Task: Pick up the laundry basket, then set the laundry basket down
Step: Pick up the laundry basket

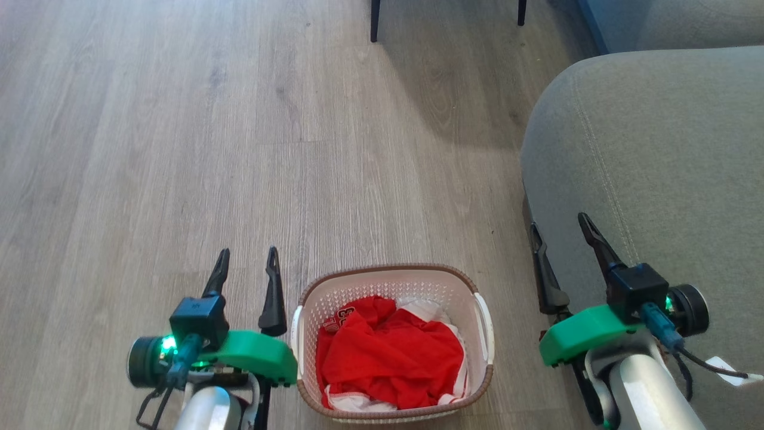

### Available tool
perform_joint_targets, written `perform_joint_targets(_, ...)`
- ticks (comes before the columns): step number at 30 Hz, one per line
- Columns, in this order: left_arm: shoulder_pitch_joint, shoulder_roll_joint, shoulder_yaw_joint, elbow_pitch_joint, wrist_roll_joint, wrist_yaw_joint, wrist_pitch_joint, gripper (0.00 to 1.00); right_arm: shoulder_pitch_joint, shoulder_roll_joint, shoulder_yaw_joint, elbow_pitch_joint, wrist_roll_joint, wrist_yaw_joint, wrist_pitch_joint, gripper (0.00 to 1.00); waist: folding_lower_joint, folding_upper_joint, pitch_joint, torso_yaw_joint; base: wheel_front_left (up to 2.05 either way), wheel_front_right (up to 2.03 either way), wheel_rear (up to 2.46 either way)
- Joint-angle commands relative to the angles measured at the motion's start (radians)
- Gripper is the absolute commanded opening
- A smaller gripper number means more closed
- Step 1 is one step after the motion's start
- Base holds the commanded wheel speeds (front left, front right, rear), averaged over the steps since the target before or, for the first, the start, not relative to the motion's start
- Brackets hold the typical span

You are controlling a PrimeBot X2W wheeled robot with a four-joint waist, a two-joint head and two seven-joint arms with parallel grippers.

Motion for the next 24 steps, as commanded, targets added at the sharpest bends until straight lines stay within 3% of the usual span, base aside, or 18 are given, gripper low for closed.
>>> perform_joint_targets(1, -0.034, -0.004, 0.033, -0.029, -0.009, 0.002, -0.005, 1.00, -0.036, 0.007, 0.018, -0.029, 0.001, 0.007, -0.012, 1.00, 0.0000, -0.0001, 0.000, 0.001, 0.00, 0.00, 0.00)
perform_joint_targets(24, -0.052, -0.004, 0.022, -0.014, -0.044, -0.024, -0.005, 1.00, -0.057, 0.007, 0.005, -0.003, 0.001, 0.007, -0.012, 1.00, 0.0000, -0.0001, 0.071, -0.010, 0.00, 0.00, 0.00)
